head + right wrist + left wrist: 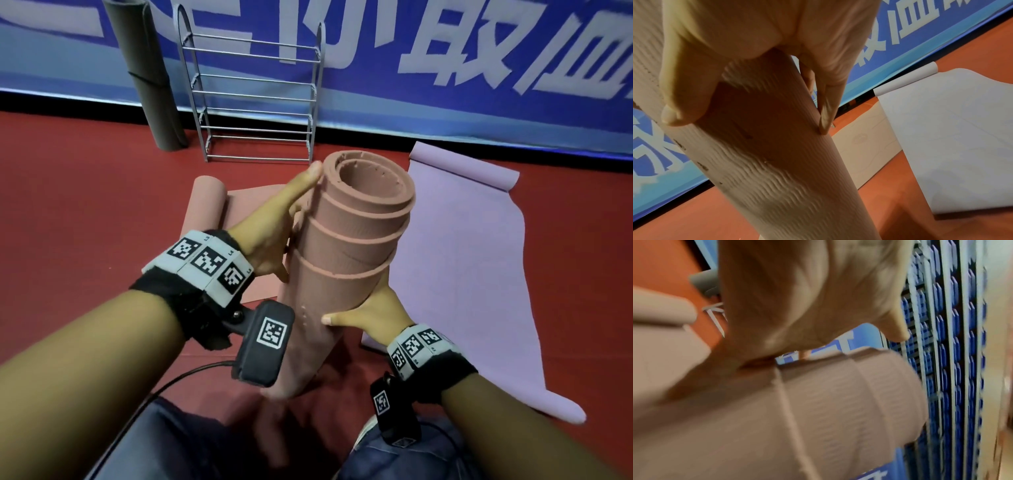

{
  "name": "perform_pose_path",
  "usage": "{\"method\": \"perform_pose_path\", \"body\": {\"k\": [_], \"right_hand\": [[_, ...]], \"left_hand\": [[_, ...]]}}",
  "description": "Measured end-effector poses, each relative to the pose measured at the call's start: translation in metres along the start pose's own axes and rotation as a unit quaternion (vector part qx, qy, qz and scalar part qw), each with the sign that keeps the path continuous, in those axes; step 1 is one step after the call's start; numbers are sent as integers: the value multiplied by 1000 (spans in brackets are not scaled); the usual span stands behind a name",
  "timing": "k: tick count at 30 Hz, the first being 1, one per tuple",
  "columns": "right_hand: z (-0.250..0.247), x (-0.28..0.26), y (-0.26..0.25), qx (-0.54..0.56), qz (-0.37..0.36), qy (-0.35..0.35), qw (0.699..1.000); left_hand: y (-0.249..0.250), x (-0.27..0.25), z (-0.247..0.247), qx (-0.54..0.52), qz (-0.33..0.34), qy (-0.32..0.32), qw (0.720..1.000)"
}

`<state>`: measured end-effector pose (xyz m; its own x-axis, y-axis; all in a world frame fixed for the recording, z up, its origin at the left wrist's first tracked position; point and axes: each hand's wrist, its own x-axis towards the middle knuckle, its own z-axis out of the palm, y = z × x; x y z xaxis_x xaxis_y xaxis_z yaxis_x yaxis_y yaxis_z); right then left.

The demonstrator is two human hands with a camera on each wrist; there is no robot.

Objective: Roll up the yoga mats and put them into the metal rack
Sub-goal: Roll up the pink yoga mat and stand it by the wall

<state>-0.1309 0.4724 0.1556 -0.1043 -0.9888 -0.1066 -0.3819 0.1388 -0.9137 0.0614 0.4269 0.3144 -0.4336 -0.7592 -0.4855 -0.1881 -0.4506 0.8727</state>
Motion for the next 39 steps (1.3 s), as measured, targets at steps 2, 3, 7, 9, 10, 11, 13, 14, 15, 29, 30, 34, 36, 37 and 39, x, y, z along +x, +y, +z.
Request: {"method": "perform_pose_path", "body": {"k": [2, 3, 7, 9, 10, 11, 13, 14, 15, 29, 30, 34, 36, 37, 39], "right_hand": [[1, 3, 0, -6, 4, -14, 1000], [1, 4, 0, -9, 8, -25, 1000], [-9, 3, -11, 4, 20, -99, 995], [-16, 3, -23, 25, 17, -119, 992], [-20, 2, -32, 41, 14, -125, 991], [-23, 2, -42, 62, 14, -129, 990], [-32, 1, -65, 110, 20, -121, 986], [-36, 2, -77, 134, 27, -120, 983], [-40, 4, -88, 154, 38, -123, 980], [-40, 21, -157, 131, 140, -39, 981], [-39, 23, -158, 125, 140, -38, 981], [-33, 26, -164, 99, 133, -44, 985], [-31, 26, -167, 80, 131, -45, 987], [-30, 27, -169, 72, 132, -45, 988], [-30, 29, -175, 53, 120, -46, 990]], "left_hand": [[5, 2, 0, -18, 5, 12, 1000], [7, 2, 1, -12, 14, 18, 1000], [6, -1, 2, 23, -25, 25, 999], [6, -2, 0, 11, -26, 32, 999], [6, -1, -1, -1, -27, 36, 999], [6, -2, -3, -7, -27, 38, 999], [5, 0, -7, -10, -24, 44, 999], [4, 1, -10, -10, -24, 47, 999], [4, 2, -13, -9, -24, 51, 998], [-51, 28, -30, -62, -85, 90, 990], [-49, 29, -32, -57, -79, 100, 990], [-40, 23, -37, 54, -31, 160, 985], [-36, 20, -41, 149, -11, 192, 970], [-34, 18, -43, 168, -5, 200, 965], [-34, 14, -48, 240, 24, 221, 945]]}}
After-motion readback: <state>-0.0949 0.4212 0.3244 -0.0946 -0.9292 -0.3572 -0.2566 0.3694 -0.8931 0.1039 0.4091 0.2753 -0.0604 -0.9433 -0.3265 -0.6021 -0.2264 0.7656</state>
